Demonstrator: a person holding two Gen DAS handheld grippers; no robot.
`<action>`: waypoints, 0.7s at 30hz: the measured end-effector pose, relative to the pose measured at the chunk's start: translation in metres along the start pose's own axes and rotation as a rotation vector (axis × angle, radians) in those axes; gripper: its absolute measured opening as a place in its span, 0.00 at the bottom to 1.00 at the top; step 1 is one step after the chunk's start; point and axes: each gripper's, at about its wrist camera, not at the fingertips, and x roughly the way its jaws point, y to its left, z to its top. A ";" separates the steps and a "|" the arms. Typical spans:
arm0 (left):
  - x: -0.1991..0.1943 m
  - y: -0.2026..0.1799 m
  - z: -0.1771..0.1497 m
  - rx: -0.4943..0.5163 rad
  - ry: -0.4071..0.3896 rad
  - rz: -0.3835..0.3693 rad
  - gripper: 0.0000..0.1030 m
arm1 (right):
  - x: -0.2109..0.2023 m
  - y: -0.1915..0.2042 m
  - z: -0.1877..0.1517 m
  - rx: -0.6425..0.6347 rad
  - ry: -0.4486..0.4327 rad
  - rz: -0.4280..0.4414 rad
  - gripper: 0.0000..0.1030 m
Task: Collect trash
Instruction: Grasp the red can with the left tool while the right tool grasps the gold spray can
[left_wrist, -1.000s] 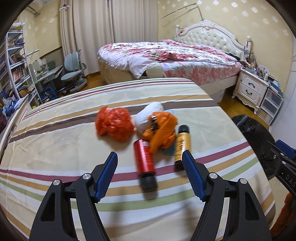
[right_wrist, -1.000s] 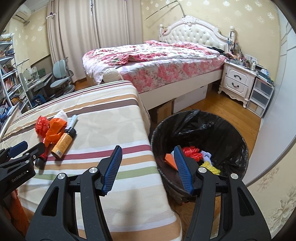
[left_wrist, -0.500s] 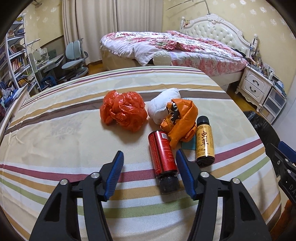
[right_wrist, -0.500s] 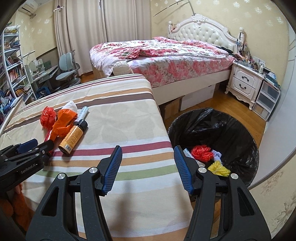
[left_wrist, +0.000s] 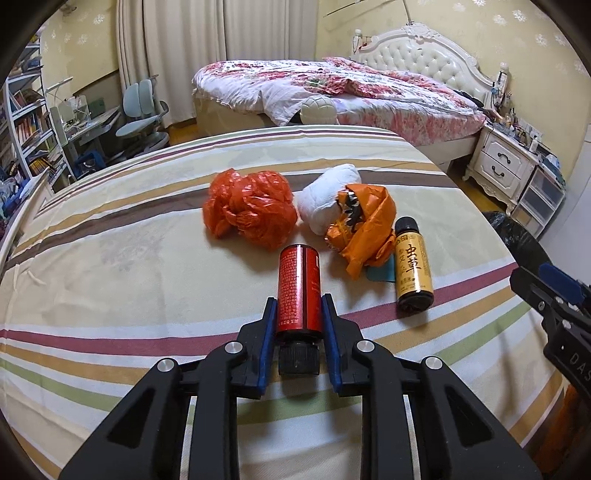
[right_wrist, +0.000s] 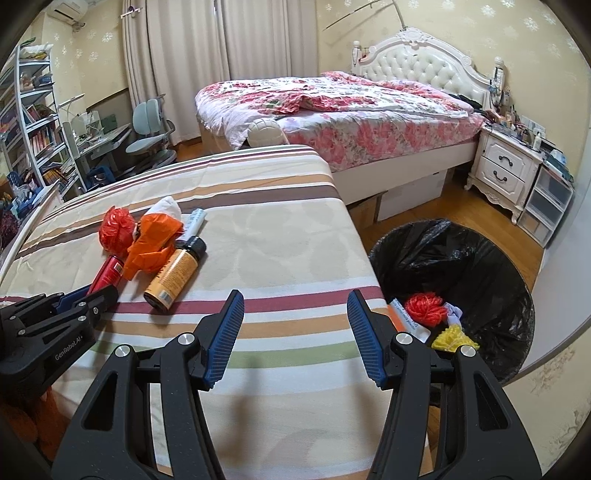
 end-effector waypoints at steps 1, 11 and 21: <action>-0.002 0.003 -0.002 0.003 -0.006 0.011 0.24 | 0.000 0.003 0.001 -0.004 -0.001 0.004 0.55; -0.006 0.048 -0.003 -0.049 -0.015 0.084 0.24 | 0.012 0.032 0.016 -0.027 0.014 0.065 0.55; -0.008 0.089 0.000 -0.106 -0.022 0.142 0.24 | 0.035 0.069 0.026 -0.070 0.062 0.090 0.55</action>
